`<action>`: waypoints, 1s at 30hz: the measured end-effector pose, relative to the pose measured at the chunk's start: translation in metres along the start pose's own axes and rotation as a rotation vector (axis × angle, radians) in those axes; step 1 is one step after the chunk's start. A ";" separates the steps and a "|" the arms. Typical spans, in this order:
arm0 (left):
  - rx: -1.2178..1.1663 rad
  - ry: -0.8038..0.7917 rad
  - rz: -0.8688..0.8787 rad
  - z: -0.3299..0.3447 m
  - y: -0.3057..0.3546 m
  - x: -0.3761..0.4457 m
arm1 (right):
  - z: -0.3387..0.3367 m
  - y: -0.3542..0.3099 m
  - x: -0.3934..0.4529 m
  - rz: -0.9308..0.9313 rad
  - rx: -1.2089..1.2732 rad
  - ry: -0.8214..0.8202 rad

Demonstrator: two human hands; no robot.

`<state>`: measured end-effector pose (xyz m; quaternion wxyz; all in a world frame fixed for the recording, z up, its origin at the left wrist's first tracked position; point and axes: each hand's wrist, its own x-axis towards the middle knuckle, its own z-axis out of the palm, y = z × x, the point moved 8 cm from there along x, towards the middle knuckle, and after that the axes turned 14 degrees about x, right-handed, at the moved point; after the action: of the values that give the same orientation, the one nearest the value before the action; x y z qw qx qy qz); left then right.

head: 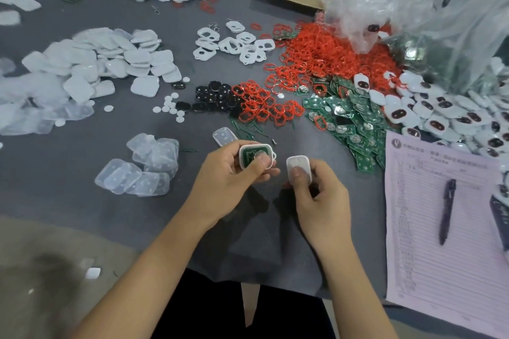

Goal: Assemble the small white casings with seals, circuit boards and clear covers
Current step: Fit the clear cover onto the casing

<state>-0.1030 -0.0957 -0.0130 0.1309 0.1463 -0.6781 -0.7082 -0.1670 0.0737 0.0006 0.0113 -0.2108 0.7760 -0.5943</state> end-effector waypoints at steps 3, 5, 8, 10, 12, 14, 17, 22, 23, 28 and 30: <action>0.021 -0.056 -0.015 0.004 0.001 -0.001 | -0.005 0.000 0.002 -0.007 0.022 0.036; 0.033 -0.075 -0.034 0.006 -0.001 -0.001 | -0.002 -0.007 0.002 -0.073 0.051 0.005; 0.081 -0.080 -0.049 0.005 -0.001 0.000 | 0.005 -0.020 0.007 -0.208 0.023 -0.026; 0.084 -0.104 -0.060 0.005 -0.002 0.002 | 0.011 -0.030 0.010 -0.290 -0.011 -0.030; 0.073 -0.127 -0.072 0.006 -0.001 0.003 | 0.018 -0.035 0.012 -0.319 -0.009 -0.056; 0.066 -0.124 -0.077 0.004 -0.001 0.003 | 0.023 -0.036 0.012 -0.310 -0.024 -0.074; 0.045 -0.111 -0.085 0.004 -0.002 0.002 | 0.022 -0.036 0.009 -0.324 -0.033 -0.085; 0.060 -0.136 -0.115 0.006 -0.002 0.002 | 0.022 -0.036 0.005 -0.331 -0.084 -0.064; 0.068 -0.144 -0.106 0.007 -0.001 0.001 | 0.021 -0.035 0.005 -0.318 -0.083 -0.053; 0.096 -0.166 -0.086 0.009 -0.001 0.000 | 0.018 -0.030 0.008 -0.284 -0.017 -0.049; 0.109 -0.163 -0.081 0.008 -0.001 0.000 | 0.018 -0.031 0.007 -0.274 -0.009 -0.055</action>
<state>-0.1058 -0.0877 -0.0136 0.0385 0.1224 -0.7176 -0.6845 -0.1592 0.0482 0.0253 -0.0498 -0.3312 0.7421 -0.5807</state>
